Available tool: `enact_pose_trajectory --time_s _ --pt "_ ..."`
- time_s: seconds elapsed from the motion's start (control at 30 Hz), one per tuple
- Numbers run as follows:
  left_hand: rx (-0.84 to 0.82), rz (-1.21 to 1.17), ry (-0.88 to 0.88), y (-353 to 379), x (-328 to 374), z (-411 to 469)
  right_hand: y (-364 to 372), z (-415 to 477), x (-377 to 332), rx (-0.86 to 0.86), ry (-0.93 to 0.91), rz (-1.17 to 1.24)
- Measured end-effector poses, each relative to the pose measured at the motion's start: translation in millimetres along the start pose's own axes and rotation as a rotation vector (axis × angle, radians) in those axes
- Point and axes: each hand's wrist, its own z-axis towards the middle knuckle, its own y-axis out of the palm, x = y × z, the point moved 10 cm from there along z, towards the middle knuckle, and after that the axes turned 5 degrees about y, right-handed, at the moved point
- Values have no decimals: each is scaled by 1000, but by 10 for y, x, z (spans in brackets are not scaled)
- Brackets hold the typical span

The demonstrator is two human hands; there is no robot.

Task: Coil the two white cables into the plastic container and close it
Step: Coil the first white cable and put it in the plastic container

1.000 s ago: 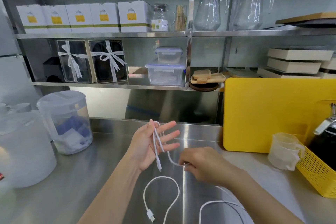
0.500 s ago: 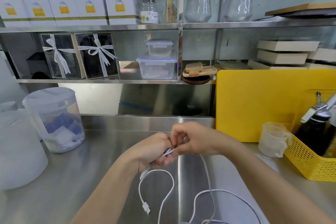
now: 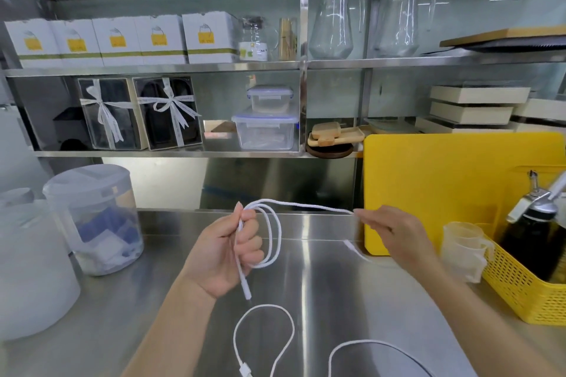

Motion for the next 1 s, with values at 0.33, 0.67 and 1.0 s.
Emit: enact_pose_trajectory --time_s 0.33,0.67,1.0 --pt "257 528 -47 -232 -320 90 669 -769 -1368 -753 -524 -264" --pt "122 980 -256 -117 -629 -56 473 -321 -857 -436 -237 -87" --pt "162 343 -173 -36 -662 -75 611 -610 -558 -517 53 400"
